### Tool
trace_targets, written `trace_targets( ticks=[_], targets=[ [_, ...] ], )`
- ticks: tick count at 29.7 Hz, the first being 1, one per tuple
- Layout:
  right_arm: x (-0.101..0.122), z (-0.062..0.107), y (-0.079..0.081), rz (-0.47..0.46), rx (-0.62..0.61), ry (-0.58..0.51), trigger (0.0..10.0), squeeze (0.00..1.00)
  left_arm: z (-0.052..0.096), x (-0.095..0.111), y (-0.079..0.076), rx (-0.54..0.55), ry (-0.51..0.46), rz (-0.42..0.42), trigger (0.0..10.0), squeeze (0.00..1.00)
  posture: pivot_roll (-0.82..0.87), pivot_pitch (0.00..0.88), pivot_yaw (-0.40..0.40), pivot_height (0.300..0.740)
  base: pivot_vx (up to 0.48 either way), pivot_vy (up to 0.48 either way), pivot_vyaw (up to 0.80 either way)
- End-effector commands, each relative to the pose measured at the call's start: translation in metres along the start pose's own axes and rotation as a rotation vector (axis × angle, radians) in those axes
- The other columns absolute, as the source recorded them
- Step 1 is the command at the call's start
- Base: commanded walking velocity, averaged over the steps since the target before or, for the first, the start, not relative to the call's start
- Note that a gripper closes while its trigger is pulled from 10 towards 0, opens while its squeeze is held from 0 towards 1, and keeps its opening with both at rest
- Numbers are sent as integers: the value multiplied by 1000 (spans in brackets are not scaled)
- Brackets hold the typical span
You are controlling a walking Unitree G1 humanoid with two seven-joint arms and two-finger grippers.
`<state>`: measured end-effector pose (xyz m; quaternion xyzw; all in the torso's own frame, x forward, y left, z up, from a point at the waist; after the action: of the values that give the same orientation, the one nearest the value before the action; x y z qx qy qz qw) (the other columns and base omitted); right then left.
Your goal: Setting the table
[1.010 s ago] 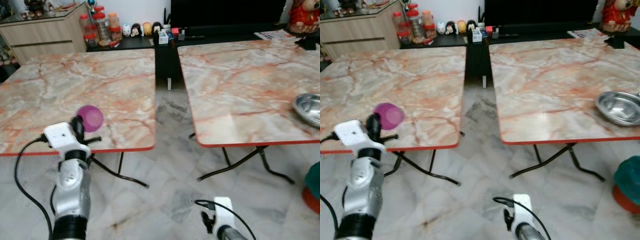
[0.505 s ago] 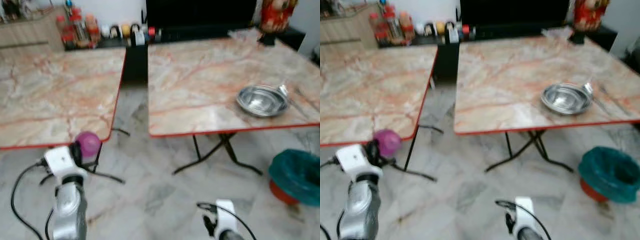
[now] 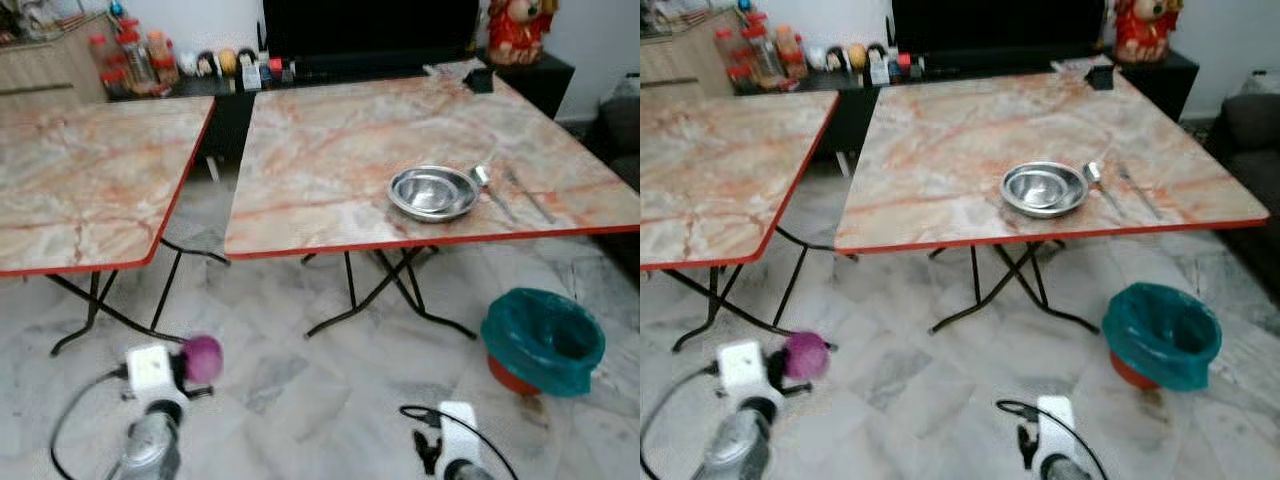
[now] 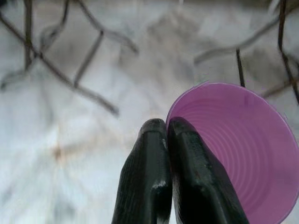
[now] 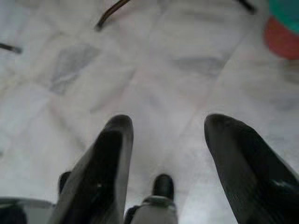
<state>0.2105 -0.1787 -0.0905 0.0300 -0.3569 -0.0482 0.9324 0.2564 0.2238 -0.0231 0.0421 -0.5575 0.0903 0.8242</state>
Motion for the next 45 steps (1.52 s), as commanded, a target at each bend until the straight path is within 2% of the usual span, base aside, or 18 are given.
trace_targets(
  ticks=[1, 4, 6, 7, 12, 22, 25, 36, 45],
  targets=[
    [1, -2, 11, -17, 21, -3, 10000, 0, 0, -15, 15, 34, 104, -31, 10000, 0, 24, 15, 61, 740, 0, 0, 0],
    [1, -2, 11, -20, 19, -5, 10000, 0, 7, -38, 16, 30, 225, -53, 10000, 0, 15, 9, 67, 740, 0, 0, 0],
    [2, -2, 12, -21, 19, -4, 10000, 0, 17, -61, 17, 25, 352, -64, 10000, 0, 10, 1, 69, 740, 0, 0, 0],
    [2, -2, 12, -21, 19, -4, 10000, 0, 17, -61, 17, 25, 352, -64, 10000, 0, 10, 1, 69, 740, 0, 0, 0],
    [2, -2, 12, -17, 20, -4, 10000, 0, 33, -88, 20, 53, 500, -90, 10000, 0, -9, 0, 74, 740, 0, 0, 0],
    [0, -1, 7, -18, 8, -3, 10000, 0, 25, -81, 17, 53, 486, -84, 10000, 0, -23, 0, 74, 740, 0, 0, 0],
    [-1, -1, 6, -18, 6, 0, 10000, 0, 27, -84, 15, 35, 504, -112, 10000, 0, -29, 0, 73, 740, 280, 0, 0],
    [-3, 0, 3, 10, 5, 10, 10000, 0, 36, -95, 11, 27, 546, -114, 10000, 0, -30, 0, 58, 740, 321, 0, 0],
    [-6, 1, 4, 26, 11, 21, 10000, 0, 43, -102, 19, 60, 570, -112, 10000, 0, -24, 0, 50, 740, 358, 0, 0]
  ],
)
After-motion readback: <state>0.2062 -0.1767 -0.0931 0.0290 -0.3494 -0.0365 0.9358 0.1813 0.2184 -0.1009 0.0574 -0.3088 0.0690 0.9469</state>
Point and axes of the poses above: a point about 5 cm out from each wrist's last joint towards the gripper, its own z axis pointing back from the gripper into the wrist, its own x axis along the axis of the wrist's last joint, y = z × x, the point moved 2 cm from there along -z, pointing out of the wrist towards the gripper, and after that the axes turned 3 degrees about -z, right-handed, at the moved point
